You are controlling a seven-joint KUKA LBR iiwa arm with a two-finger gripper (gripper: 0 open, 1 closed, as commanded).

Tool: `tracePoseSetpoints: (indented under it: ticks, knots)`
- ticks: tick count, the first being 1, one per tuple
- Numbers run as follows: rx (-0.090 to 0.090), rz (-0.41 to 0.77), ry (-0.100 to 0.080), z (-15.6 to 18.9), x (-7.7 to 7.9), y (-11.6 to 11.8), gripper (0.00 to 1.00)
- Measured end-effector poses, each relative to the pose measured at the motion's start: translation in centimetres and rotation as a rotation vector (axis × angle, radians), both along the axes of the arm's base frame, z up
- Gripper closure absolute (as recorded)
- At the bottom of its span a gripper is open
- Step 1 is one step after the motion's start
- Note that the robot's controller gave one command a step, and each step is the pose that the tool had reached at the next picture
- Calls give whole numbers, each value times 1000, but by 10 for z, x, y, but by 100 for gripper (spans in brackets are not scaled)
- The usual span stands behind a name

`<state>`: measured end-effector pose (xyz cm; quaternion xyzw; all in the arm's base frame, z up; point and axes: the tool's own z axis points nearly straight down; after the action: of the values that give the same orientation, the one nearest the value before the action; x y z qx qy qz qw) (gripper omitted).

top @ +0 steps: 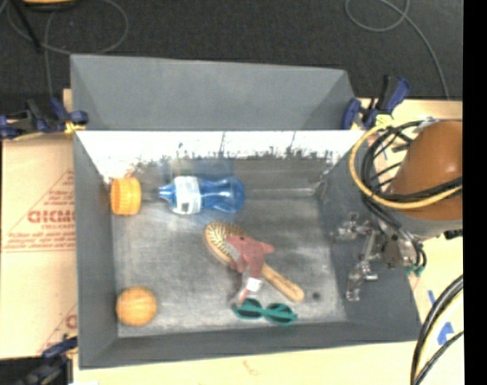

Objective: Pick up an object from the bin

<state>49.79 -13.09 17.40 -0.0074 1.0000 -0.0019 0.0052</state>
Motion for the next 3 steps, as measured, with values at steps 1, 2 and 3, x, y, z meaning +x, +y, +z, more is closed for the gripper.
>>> tracePoseSetpoints:
  ticks: [1,2,3]
  knots:
    - [1,51,3,-101,-4,54,100]
    - [1,52,3,-101,-4,54,100]
    - [5,23,13,-44,2,44,100]
